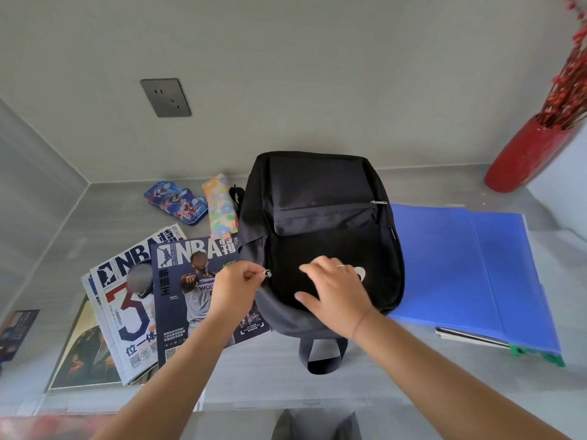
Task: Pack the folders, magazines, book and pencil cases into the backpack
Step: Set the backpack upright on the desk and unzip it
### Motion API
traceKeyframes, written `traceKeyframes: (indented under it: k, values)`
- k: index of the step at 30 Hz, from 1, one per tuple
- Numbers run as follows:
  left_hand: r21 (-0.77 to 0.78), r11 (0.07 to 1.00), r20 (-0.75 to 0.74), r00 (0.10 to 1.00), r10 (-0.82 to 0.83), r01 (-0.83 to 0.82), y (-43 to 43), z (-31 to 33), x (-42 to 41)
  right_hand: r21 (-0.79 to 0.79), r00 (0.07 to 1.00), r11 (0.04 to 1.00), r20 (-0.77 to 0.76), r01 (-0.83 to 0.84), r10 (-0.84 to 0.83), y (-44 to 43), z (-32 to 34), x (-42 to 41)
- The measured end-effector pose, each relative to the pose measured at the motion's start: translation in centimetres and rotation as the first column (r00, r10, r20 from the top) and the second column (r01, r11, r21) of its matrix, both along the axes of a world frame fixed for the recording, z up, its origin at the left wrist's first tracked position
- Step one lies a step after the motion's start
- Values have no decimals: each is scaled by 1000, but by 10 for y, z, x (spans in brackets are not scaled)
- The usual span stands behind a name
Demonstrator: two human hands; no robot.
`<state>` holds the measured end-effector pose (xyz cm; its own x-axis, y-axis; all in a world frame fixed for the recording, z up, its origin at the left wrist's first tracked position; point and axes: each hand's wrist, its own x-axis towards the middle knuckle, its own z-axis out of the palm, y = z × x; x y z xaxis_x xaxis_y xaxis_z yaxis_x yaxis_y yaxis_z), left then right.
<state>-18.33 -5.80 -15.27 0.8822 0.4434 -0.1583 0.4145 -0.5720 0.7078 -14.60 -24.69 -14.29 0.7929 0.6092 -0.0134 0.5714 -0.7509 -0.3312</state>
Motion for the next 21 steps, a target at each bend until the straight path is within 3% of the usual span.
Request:
traceKeyframes:
  k: [12,21]
  values:
    - [-129,992,5,1000,-12,13,8,-2,1,-53,980,987,-119,152,-158,63,-16,4]
    - [76,993,59,995,84,-88,22,-4,26,136,984,974,-32,181,-178,53,1,5]
